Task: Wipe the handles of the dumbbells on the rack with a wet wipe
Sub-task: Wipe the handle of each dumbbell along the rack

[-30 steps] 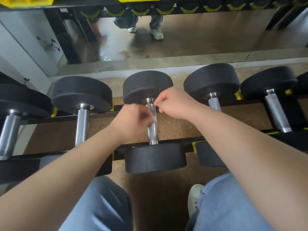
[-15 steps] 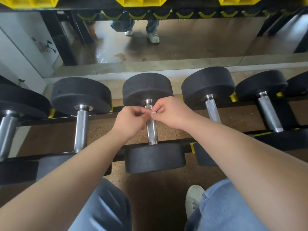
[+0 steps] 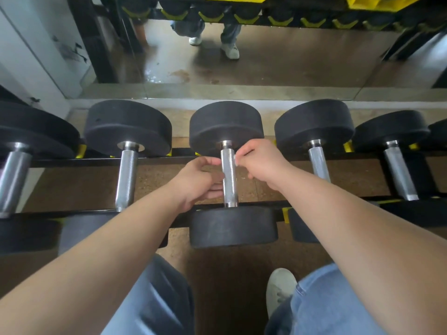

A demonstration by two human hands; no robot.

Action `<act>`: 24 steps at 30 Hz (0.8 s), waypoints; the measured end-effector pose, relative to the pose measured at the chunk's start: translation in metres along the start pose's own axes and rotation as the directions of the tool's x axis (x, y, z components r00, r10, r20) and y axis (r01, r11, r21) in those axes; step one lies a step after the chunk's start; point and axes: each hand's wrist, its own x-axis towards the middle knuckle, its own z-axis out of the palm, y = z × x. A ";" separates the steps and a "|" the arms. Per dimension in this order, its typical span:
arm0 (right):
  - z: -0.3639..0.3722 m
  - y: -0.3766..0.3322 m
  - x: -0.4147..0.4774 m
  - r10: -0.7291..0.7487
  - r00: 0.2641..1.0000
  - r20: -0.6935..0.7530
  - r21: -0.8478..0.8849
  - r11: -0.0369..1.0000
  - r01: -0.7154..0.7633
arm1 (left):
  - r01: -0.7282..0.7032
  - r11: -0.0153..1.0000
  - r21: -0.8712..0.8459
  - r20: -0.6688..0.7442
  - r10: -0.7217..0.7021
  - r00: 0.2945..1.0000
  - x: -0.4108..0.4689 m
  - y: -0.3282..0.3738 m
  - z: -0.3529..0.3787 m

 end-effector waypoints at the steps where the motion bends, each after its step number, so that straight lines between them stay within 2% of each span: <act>1: 0.002 0.000 0.001 0.018 1.000 0.014 -0.006 1.000 -0.018 | -0.002 1.000 0.002 -0.003 0.002 1.000 0.000 0.000 0.000; 4: -0.003 0.000 -0.010 0.097 0.982 0.164 -0.138 0.988 -0.074 | 0.003 1.000 -0.002 -0.008 -0.003 1.000 -0.004 0.001 0.003; 6: -0.008 -0.002 -0.023 0.136 0.951 0.278 -0.255 0.965 -0.063 | 0.009 1.000 0.001 -0.008 -0.009 1.000 -0.007 0.002 0.004; 8: -0.008 -0.006 -0.034 0.118 0.940 0.320 -0.283 0.959 -0.024 | 0.005 1.000 0.030 -0.020 -0.005 1.000 -0.010 0.005 0.005; 10: -0.005 -0.012 -0.042 0.024 0.964 0.265 -0.230 0.972 0.039 | -0.028 0.996 0.090 -0.051 0.032 0.998 -0.015 0.010 0.004; 13: 0.000 -0.023 -0.046 -0.123 0.981 0.148 -0.021 0.992 0.128 | -0.072 0.989 0.126 -0.057 0.080 0.995 -0.028 0.017 -0.006; 15: 0.009 -0.031 -0.047 -0.145 0.983 0.114 0.060 0.989 0.139 | -0.083 0.989 0.123 -0.073 0.092 0.993 -0.038 0.021 -0.019; 18: 0.030 -0.043 -0.046 -0.145 0.985 0.089 0.065 0.988 0.139 | -0.168 0.972 0.166 -0.086 0.184 0.979 -0.051 0.028 -0.048; 21: 0.056 -0.063 -0.044 -0.150 0.984 0.098 0.116 0.984 0.139 | -0.241 0.935 0.260 -0.082 0.270 0.959 -0.063 0.031 -0.084; 24: 0.082 -0.088 -0.045 -0.184 0.972 0.146 0.142 0.976 0.164 | -0.264 0.908 0.326 -0.166 0.330 0.929 -0.072 0.029 -0.120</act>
